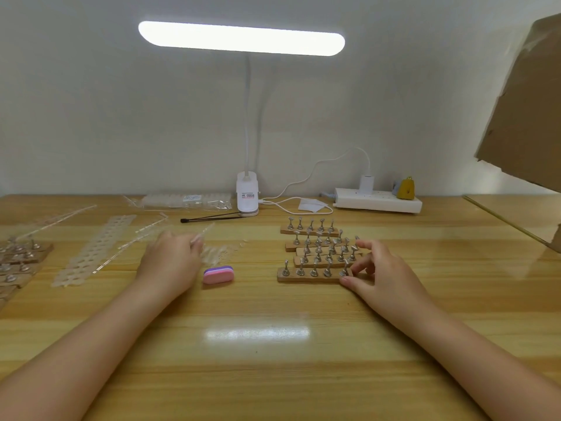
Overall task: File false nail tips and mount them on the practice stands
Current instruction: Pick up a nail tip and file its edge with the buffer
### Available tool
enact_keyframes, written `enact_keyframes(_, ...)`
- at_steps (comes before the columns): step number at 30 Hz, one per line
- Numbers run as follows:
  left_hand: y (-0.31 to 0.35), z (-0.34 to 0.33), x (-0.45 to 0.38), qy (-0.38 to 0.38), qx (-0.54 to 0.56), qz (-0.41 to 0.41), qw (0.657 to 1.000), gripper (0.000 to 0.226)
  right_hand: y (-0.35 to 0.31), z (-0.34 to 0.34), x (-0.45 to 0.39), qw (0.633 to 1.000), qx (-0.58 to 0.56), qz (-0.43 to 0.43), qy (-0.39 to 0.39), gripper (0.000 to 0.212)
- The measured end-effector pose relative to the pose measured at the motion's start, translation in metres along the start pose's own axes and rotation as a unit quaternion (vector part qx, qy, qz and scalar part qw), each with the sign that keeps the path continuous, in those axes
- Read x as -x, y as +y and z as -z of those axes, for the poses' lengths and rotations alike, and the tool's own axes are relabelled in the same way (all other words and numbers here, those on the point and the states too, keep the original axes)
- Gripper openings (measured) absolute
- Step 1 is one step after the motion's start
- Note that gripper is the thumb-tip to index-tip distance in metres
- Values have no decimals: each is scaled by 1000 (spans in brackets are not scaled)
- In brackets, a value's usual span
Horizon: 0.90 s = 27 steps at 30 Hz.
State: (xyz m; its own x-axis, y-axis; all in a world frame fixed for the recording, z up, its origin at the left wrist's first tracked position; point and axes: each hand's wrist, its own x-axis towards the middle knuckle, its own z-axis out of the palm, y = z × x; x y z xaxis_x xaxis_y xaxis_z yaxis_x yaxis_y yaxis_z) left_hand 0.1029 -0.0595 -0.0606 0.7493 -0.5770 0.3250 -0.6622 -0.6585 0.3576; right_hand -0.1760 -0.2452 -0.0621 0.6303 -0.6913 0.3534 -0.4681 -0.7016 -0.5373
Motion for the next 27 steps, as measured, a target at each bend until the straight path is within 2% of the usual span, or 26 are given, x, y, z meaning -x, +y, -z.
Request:
enact_keyframes(3,4,-3,-5,-50,-46,0,998,34,-1,-1,0,1000,3,0,5,68)
enact_keyframes(10,8,5,-5,-72,-99,-26,992,54,-4,0,1,1000,19,-8,13,65)
enact_keyframes(12,10,6,-6,-70,-89,-18,993,51,-5,0,2,999,33,-8,22,65)
enact_keyframes(15,10,7,-7,-61,-9,-3,998,34,-9,2,3,998,49,-5,35,64)
enact_keyframes(17,7,4,-8,-18,46,11,999,42,-11,4,4,998,59,-5,31,66)
enact_keyframes(19,4,3,-9,41,116,15,992,38,-13,6,6,996,87,7,32,67)
enact_keyframes(21,0,5,-12,86,207,35,974,26,-17,8,9,989,132,47,55,62)
enact_keyframes(23,-3,9,-14,112,320,73,938,16,-25,8,13,984,126,90,86,54)
enact_keyframes(25,-1,16,-15,125,412,104,897,6,-36,6,19,986,72,118,97,44)
enact_keyframes(27,9,25,-13,123,505,123,845,13,-47,4,26,990,-28,119,68,37)
